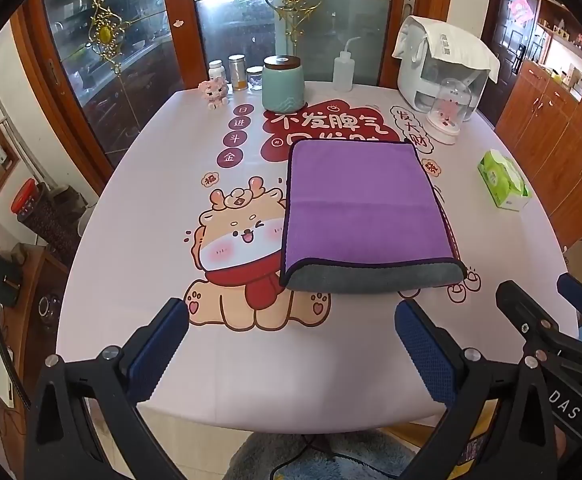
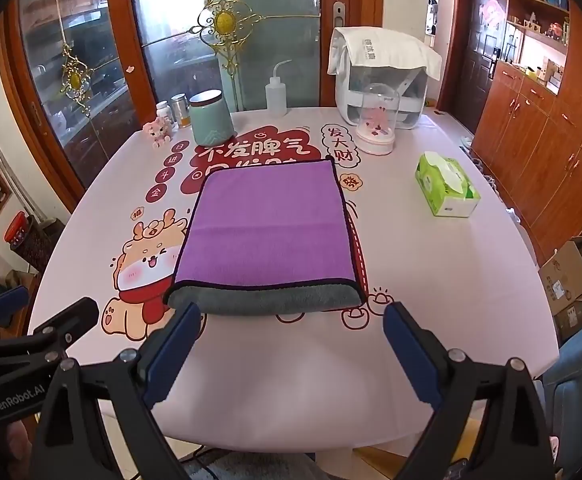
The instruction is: Fold towel
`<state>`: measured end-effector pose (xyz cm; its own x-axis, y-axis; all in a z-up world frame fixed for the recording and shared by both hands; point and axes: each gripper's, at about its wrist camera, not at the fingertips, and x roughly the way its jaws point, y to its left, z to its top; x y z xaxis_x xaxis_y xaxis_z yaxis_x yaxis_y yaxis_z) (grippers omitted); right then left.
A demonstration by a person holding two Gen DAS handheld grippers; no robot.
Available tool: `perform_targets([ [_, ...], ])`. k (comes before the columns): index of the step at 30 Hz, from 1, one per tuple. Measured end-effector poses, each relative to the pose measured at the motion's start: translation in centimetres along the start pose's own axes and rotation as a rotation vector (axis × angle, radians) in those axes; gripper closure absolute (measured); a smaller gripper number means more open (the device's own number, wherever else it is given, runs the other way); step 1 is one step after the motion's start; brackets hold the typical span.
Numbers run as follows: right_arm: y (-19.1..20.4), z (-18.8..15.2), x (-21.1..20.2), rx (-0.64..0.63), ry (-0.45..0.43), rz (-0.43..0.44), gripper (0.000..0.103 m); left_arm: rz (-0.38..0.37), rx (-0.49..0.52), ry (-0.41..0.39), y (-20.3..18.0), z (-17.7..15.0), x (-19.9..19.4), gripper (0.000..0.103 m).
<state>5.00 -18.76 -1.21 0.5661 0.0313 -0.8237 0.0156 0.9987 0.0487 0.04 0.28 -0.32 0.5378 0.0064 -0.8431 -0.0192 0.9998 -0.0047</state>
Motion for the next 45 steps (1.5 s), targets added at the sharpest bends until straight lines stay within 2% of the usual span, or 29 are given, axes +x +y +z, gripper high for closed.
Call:
perform_targets([
  [45, -0.37, 0.95, 0.36, -0.005, 0.017, -0.001, 0.009, 0.007, 0.004, 0.03, -0.64, 0.3, 0.7, 0.001],
])
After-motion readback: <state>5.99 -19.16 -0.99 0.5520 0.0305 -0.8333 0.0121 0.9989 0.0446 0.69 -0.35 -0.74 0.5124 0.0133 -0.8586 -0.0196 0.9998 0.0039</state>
